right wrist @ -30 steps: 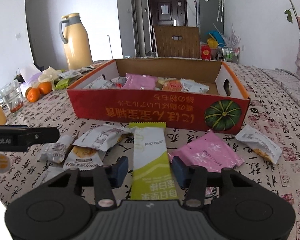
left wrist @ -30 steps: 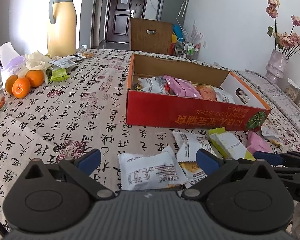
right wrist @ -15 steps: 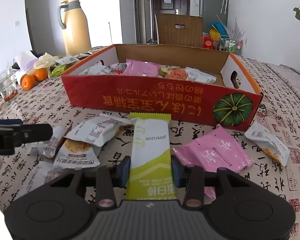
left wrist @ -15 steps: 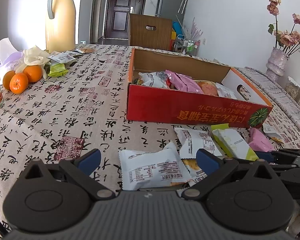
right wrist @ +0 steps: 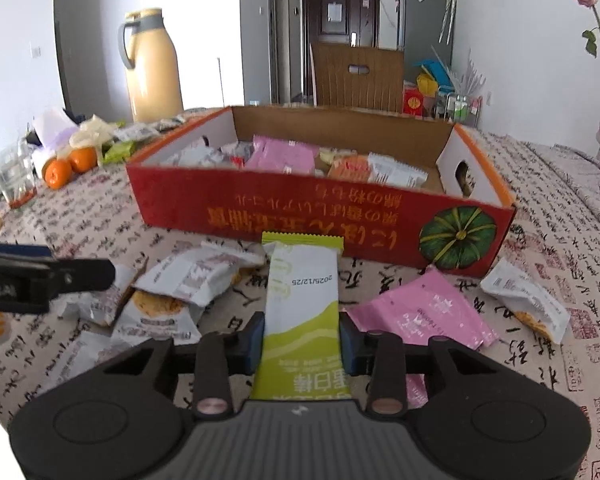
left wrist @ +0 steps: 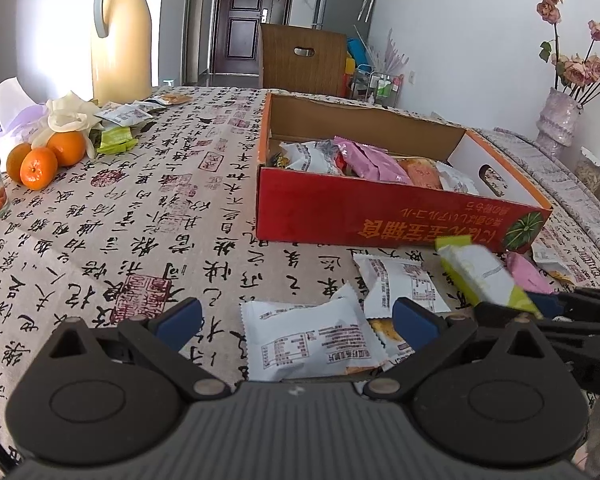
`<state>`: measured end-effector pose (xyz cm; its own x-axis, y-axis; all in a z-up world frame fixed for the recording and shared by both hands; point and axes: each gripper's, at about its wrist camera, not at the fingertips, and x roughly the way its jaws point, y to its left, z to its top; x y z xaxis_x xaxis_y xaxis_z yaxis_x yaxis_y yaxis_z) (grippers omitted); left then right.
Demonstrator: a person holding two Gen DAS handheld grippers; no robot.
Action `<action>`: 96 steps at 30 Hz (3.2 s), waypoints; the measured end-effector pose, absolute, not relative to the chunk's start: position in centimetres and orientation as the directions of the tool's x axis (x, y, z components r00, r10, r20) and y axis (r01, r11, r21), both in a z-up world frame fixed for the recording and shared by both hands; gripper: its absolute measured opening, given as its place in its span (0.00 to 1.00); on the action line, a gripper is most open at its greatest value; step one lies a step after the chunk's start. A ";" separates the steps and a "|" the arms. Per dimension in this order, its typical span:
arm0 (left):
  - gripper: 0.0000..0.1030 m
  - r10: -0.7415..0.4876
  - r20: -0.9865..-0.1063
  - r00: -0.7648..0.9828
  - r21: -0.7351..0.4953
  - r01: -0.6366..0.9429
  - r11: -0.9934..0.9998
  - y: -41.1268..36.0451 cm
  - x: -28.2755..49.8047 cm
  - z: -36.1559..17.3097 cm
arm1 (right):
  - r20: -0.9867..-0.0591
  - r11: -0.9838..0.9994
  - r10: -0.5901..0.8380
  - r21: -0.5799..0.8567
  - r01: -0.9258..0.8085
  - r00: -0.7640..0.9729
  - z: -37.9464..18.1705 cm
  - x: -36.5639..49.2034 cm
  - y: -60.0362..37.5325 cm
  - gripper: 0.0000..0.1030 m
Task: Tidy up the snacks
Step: 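Grasp a white snack packet with the left tool, then carry the lime-green bar and white packet into the box and open both tools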
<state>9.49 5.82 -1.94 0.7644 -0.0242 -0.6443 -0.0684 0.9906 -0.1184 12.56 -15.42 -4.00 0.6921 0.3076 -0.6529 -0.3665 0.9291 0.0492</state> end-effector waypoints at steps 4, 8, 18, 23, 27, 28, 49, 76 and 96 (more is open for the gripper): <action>1.00 -0.018 -0.652 0.758 -0.114 -0.075 0.991 5.8 9.8 -2.0 | -0.620 0.932 0.315 0.059 -0.358 0.719 -3.0 12.0 -16.3 0.35; 1.00 -0.005 -0.672 0.740 -0.104 -0.087 0.991 5.7 10.3 -2.3 | -0.588 0.941 0.304 0.061 -0.334 0.750 -1.9 11.6 -17.6 0.35; 1.00 0.026 -0.716 0.698 -0.089 -0.128 0.988 5.5 11.4 -3.3 | -0.559 0.968 0.237 0.068 -0.241 0.795 -1.4 11.7 -20.7 0.35; 0.99 0.027 -0.718 0.695 -0.092 -0.134 0.987 5.5 11.5 -3.3 | -0.562 0.972 0.227 0.075 -0.225 0.796 -1.7 11.9 -21.3 0.35; 0.94 0.021 -0.718 0.695 -0.101 -0.134 0.986 5.5 11.4 -3.3 | -0.564 0.971 0.231 0.079 -0.227 0.793 -1.9 11.8 -21.3 0.35; 0.92 0.021 -0.719 0.695 -0.102 -0.135 0.986 5.5 11.4 -3.3 | -0.564 0.971 0.231 0.080 -0.226 0.792 -1.9 11.9 -21.4 0.35; 0.26 -0.002 -0.722 0.692 -0.115 -0.118 0.986 5.8 11.4 -3.3 | -0.566 0.971 0.234 0.091 -0.223 0.790 -2.3 12.1 -21.6 0.35; 0.24 -0.026 -0.598 0.801 -0.094 -0.038 0.995 4.0 12.1 1.7 | -0.488 0.971 0.238 0.101 -0.216 0.840 -0.2 13.1 -22.5 0.35; 0.24 -0.059 -0.462 0.885 -0.018 0.057 0.998 0.3 18.8 6.5 | -0.371 0.968 0.250 0.116 -0.222 0.894 3.3 21.0 -21.3 0.35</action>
<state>18.81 0.34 6.55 0.8850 -0.0589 -0.4618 0.0570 0.9982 -0.0182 21.00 -21.31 3.29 0.8942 0.2499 -0.3715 -0.2225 0.9681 0.1156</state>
